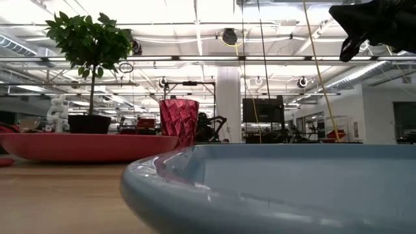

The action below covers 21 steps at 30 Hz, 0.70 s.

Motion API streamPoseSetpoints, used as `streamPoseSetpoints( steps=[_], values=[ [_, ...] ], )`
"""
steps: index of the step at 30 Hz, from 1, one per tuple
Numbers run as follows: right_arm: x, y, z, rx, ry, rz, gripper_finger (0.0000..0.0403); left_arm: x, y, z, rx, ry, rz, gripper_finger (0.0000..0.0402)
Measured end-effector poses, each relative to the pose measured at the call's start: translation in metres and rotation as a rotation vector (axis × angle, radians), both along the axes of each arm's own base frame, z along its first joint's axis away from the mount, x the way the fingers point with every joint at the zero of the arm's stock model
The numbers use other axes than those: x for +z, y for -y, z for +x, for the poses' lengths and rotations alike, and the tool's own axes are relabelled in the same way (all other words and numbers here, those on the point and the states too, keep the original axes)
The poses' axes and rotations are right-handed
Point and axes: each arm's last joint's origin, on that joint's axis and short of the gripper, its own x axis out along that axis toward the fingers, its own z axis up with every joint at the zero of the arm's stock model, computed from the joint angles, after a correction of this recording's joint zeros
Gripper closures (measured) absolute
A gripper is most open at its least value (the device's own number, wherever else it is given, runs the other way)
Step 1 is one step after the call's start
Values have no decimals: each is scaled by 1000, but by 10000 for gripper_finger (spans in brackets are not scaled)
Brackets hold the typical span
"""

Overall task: Pick and place plate/cup/fork/spoon on tray
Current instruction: Put the red cup on the top left of the blue tray

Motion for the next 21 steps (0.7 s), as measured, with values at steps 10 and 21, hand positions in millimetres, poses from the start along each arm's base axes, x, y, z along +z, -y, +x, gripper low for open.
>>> streamPoseSetpoints(
  steps=[10,21],
  values=[
    [75,-2,2,9,-201,-88,403,-18,-9,21,72,-116,-7,369],
    [176,-1,41,-33,-510,-75,403,-36,-8,38,90,-226,0,369]
  ],
)
